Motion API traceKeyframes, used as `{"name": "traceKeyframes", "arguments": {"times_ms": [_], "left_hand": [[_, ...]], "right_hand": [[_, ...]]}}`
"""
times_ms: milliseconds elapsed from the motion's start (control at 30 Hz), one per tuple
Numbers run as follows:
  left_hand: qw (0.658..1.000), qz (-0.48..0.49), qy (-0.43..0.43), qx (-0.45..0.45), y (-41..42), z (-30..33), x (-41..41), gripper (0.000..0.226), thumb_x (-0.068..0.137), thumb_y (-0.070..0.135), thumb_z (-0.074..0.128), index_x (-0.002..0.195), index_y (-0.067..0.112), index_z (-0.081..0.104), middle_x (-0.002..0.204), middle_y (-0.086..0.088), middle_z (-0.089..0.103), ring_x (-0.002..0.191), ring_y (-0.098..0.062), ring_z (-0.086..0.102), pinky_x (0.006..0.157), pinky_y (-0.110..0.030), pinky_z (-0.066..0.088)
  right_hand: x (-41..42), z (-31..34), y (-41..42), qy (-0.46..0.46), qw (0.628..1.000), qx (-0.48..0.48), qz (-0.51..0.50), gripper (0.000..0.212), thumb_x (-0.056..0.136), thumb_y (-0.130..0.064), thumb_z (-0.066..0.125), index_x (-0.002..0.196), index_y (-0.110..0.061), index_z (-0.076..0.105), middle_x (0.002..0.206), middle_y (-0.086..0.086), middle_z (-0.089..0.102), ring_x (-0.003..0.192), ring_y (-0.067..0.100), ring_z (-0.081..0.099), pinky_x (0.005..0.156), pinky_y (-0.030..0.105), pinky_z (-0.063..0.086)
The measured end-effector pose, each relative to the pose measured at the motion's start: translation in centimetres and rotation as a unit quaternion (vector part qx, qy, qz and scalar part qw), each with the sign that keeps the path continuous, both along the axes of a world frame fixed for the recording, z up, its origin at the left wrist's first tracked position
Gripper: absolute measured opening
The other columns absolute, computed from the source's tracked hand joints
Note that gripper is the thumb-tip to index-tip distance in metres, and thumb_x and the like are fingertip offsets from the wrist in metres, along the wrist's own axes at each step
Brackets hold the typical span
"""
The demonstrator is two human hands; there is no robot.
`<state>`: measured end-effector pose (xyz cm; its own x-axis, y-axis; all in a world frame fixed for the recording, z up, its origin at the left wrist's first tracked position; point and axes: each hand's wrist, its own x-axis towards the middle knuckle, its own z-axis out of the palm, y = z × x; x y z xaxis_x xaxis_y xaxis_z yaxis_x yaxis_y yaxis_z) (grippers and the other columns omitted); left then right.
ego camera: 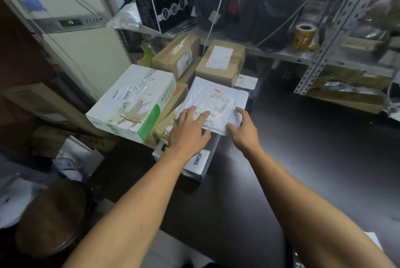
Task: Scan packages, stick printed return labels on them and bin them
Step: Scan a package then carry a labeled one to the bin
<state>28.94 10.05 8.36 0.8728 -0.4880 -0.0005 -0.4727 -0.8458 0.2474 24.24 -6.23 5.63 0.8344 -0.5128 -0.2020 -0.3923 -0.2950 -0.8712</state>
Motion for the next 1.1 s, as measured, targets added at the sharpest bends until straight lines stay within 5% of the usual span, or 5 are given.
{"name": "traceKeyframes", "arguments": {"times_ms": [267, 433, 700, 867, 1100], "left_hand": [[0.998, -0.024, 0.036, -0.047, -0.1, -0.6, -1.3, 0.058, 0.096, 0.053, 0.049, 0.149, 0.037, 0.035, 0.159, -0.001, 0.021, 0.147, -0.022, 0.013, 0.113, -0.044, 0.032], [0.992, -0.076, 0.074, -0.064, -0.1, -1.5, -4.0, 0.059, 0.094, 0.059, 0.05, 0.148, 0.041, 0.035, 0.159, 0.002, 0.02, 0.147, -0.021, 0.013, 0.113, -0.048, 0.034], [0.945, -0.103, 0.24, -0.195, 1.6, -3.8, -10.4, 0.07, 0.085, 0.051, 0.07, 0.147, 0.041, 0.04, 0.164, -0.001, 0.001, 0.152, -0.023, 0.006, 0.121, -0.043, 0.019], [0.87, -0.141, 0.402, -0.246, 2.1, -4.5, -12.9, 0.078, 0.084, 0.029, 0.078, 0.151, 0.033, 0.036, 0.157, 0.005, 0.034, 0.144, -0.012, 0.029, 0.109, -0.019, 0.022], [0.894, -0.141, 0.355, -0.235, 1.2, -5.8, -14.1, 0.076, 0.081, 0.005, 0.078, 0.146, 0.024, 0.044, 0.146, 0.006, 0.044, 0.132, -0.008, 0.04, 0.095, -0.005, 0.024]], "right_hand": [[-5.4, -0.6, -1.5, -0.025, 0.995, 0.1, -0.014, 0.053, 0.088, -0.007, 0.05, 0.135, -0.031, 0.049, 0.133, -0.011, 0.045, 0.122, 0.02, 0.053, 0.098, 0.046, 0.052], [-11.3, -0.4, -0.3, -0.027, 0.989, 0.127, -0.076, 0.051, 0.09, 0.001, 0.046, 0.134, -0.024, 0.054, 0.12, -0.001, 0.058, 0.087, 0.017, 0.06, 0.071, 0.032, 0.057], [-20.7, -0.1, 3.6, -0.085, 0.973, 0.099, -0.191, 0.052, 0.086, 0.009, 0.043, 0.12, -0.026, 0.059, 0.111, -0.012, 0.061, 0.08, 0.006, 0.06, 0.06, 0.016, 0.05], [-24.9, -1.2, 4.5, -0.06, 0.967, 0.119, -0.219, 0.053, 0.088, 0.007, 0.042, 0.125, -0.026, 0.058, 0.114, -0.008, 0.061, 0.076, 0.002, 0.061, 0.063, 0.014, 0.049], [-27.9, -5.0, 3.1, 0.02, 0.966, 0.086, -0.242, 0.044, 0.092, -0.012, 0.048, 0.127, -0.038, 0.053, 0.121, 0.002, 0.062, 0.094, 0.018, 0.06, 0.081, 0.029, 0.045]]}}
